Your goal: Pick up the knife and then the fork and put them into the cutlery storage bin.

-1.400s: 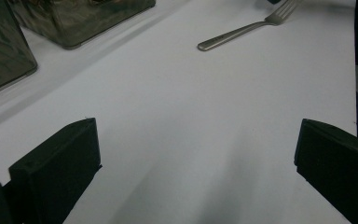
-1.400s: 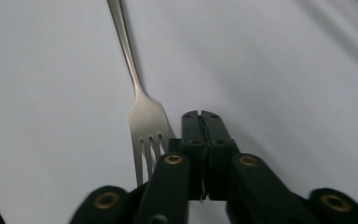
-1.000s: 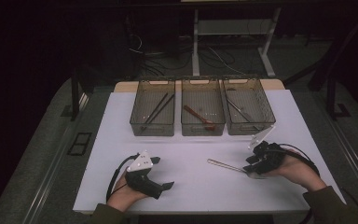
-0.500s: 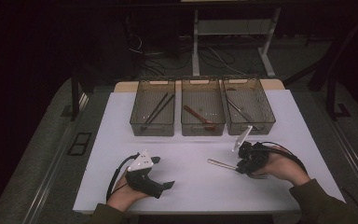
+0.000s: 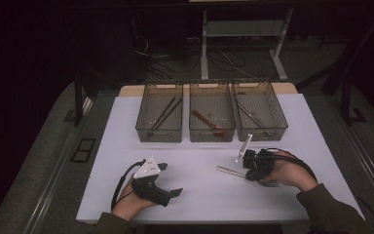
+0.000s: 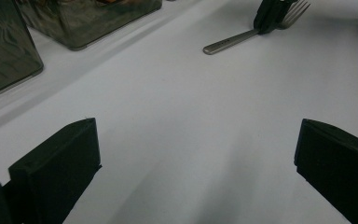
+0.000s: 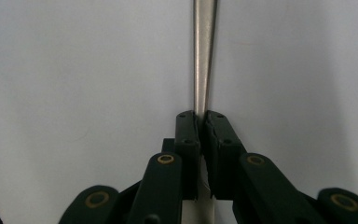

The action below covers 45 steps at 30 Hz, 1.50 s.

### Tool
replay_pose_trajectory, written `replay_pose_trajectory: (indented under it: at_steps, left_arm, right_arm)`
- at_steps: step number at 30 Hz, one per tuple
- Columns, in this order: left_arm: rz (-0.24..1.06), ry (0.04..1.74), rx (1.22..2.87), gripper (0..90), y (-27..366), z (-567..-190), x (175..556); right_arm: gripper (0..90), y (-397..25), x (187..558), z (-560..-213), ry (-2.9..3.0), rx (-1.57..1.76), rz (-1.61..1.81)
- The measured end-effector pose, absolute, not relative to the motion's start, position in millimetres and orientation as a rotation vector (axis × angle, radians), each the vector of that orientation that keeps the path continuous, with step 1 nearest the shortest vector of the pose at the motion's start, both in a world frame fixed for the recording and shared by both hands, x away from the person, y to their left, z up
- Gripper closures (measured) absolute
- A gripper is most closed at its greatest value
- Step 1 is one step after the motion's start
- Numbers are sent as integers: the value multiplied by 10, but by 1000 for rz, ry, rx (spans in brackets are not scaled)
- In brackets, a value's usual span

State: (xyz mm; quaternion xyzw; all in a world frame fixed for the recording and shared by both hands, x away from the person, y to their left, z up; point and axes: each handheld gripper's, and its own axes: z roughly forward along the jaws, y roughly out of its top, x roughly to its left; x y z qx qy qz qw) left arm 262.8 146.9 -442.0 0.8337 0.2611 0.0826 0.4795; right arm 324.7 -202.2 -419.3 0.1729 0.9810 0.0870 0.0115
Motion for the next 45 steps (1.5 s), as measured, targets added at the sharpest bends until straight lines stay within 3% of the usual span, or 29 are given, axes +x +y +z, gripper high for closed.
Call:
replay_pose_trajectory:
  at_steps: [21, 45]
  left_arm:
    - [195, 616, 2025, 0, 1456, -4415, 2690]
    - [197, 607, 2022, 0, 1496, -4397, 2645]
  right_arm:
    - [840, -2237, 3329, -4186, 3037, 695, 439]
    - [840, -2564, 3343, -3907, 2806, 894, 862]
